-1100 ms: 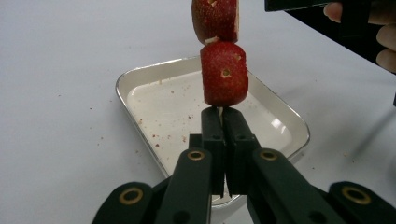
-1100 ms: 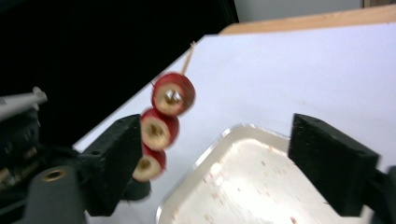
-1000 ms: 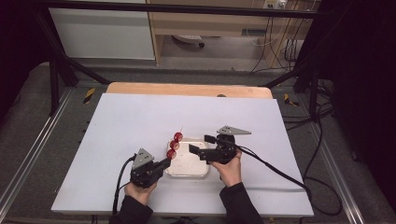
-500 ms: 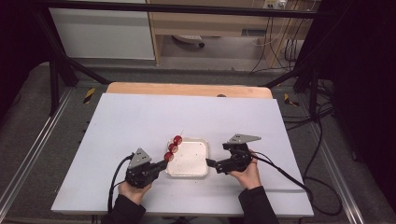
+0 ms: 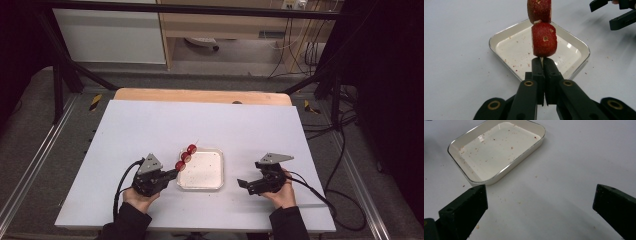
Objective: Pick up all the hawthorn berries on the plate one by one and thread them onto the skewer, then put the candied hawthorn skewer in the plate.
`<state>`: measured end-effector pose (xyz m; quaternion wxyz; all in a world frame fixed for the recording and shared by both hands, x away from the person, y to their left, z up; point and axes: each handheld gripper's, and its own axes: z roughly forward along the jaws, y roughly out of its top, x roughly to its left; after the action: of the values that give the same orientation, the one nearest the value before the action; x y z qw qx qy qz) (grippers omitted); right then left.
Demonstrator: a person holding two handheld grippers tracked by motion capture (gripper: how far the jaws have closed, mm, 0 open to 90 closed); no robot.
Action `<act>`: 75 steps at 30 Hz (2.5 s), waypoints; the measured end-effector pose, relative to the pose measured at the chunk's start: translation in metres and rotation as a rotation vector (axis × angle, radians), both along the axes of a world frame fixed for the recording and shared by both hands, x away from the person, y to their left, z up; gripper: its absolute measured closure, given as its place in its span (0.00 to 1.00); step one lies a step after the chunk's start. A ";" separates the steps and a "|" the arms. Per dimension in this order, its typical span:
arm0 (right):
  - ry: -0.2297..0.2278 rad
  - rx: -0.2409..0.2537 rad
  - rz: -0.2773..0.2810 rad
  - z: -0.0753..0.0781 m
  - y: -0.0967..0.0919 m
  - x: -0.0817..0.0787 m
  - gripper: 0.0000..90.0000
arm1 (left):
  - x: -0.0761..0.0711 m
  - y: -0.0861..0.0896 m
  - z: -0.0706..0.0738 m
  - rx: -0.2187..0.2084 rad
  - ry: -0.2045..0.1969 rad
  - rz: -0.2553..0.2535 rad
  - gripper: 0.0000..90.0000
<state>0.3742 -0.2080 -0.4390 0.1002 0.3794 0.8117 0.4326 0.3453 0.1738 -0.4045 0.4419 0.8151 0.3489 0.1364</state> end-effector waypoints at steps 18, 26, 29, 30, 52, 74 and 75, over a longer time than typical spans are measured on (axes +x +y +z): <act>-0.007 0.009 -0.045 -0.013 -0.041 -0.016 0.00 | 0.028 -0.024 0.010 0.108 0.070 -0.049 0.98; -0.002 0.005 -0.053 -0.015 -0.043 -0.018 0.00 | 0.039 -0.038 0.008 0.150 0.096 -0.057 0.98; 0.000 0.003 -0.053 -0.015 -0.044 -0.018 0.00 | 0.043 -0.042 0.005 0.160 0.113 -0.060 0.98; -0.001 0.004 -0.052 -0.015 -0.045 -0.018 0.00 | 0.045 -0.044 0.003 0.171 0.118 -0.060 0.98; 0.006 0.019 -0.052 -0.016 -0.045 -0.019 0.00 | 0.046 -0.064 -0.024 0.321 0.218 -0.024 0.98; 0.007 0.025 -0.060 -0.015 -0.046 -0.019 0.00 | 0.043 -0.043 -0.018 0.245 0.179 -0.009 0.65; 0.008 0.026 -0.061 -0.015 -0.046 -0.019 0.00 | 0.042 -0.041 -0.017 0.235 0.173 -0.009 0.60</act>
<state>0.3556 -0.2535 -0.4544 0.1052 0.4069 0.7944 0.4384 0.3874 0.1326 -0.4211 0.3125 0.8714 0.3636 0.1036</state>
